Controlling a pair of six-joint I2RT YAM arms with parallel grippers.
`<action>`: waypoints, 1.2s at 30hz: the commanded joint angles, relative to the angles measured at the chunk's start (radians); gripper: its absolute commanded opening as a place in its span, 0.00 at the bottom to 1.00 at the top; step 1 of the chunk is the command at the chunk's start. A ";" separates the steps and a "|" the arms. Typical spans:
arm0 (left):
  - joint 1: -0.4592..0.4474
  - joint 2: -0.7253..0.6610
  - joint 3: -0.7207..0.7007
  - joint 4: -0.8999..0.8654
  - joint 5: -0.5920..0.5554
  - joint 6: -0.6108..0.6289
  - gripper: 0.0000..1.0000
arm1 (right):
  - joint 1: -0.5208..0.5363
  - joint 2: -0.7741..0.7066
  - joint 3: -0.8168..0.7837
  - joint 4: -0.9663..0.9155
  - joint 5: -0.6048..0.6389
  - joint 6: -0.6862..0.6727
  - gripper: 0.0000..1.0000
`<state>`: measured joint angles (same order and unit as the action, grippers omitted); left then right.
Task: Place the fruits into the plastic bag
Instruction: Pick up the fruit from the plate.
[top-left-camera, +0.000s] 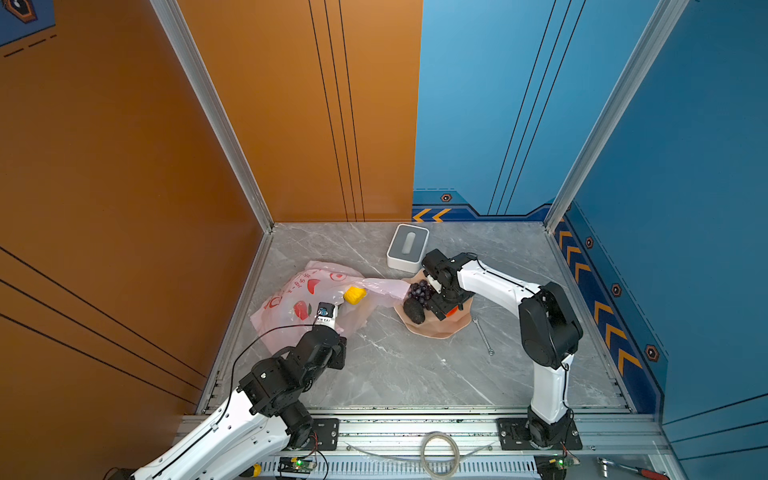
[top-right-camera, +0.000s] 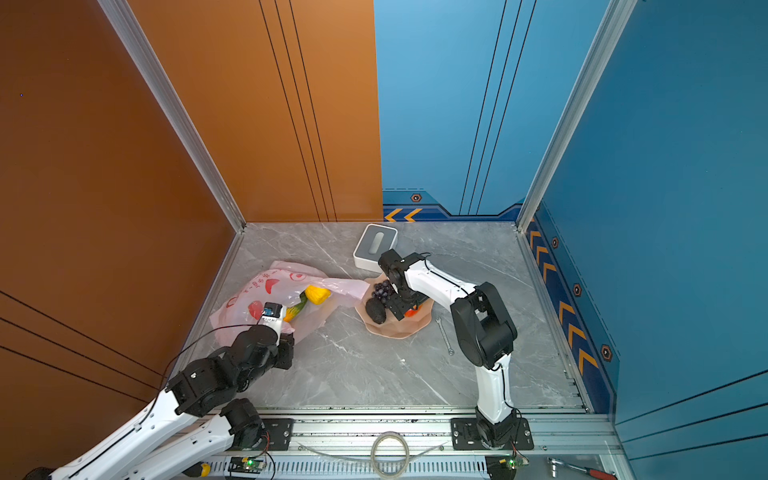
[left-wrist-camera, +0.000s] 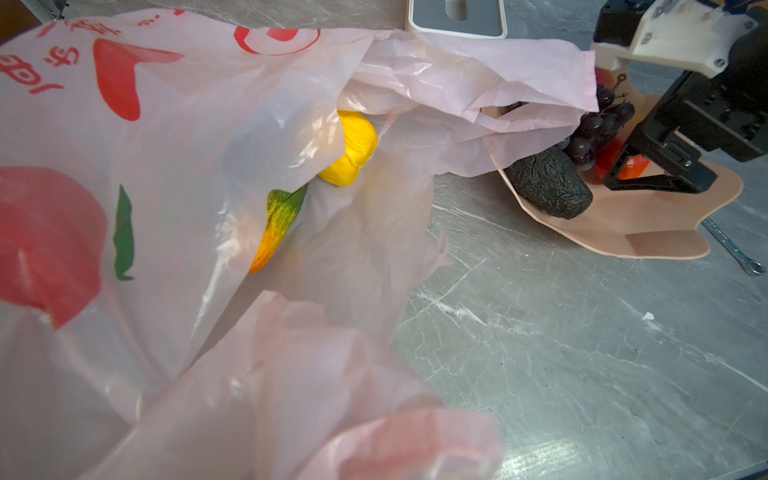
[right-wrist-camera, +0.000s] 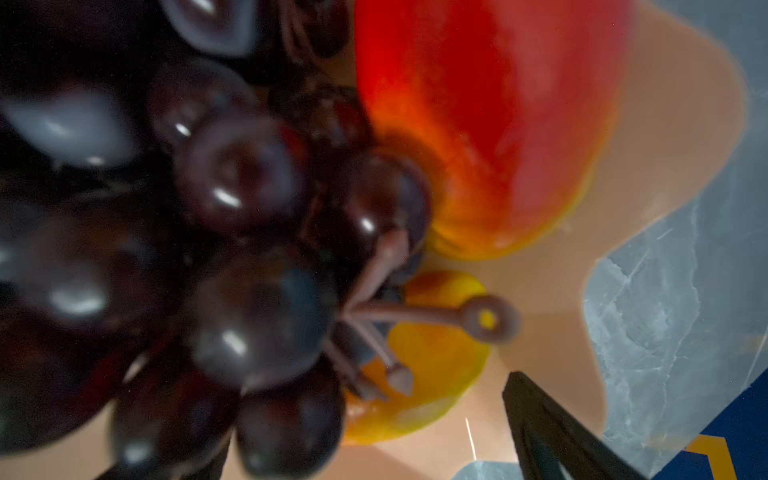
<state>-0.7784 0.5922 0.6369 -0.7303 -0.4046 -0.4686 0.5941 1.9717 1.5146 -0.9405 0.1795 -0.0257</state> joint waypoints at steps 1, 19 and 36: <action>-0.004 0.002 0.026 -0.015 -0.010 -0.005 0.00 | -0.005 0.009 -0.011 0.017 -0.018 0.017 0.96; -0.004 -0.002 0.024 -0.015 -0.016 -0.007 0.00 | -0.013 0.027 -0.025 0.045 -0.025 0.037 0.90; -0.008 -0.006 0.022 -0.015 -0.017 -0.008 0.00 | -0.011 -0.046 -0.058 0.043 0.013 0.055 0.70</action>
<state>-0.7784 0.5930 0.6369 -0.7303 -0.4049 -0.4686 0.5877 1.9648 1.4746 -0.8871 0.1619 0.0082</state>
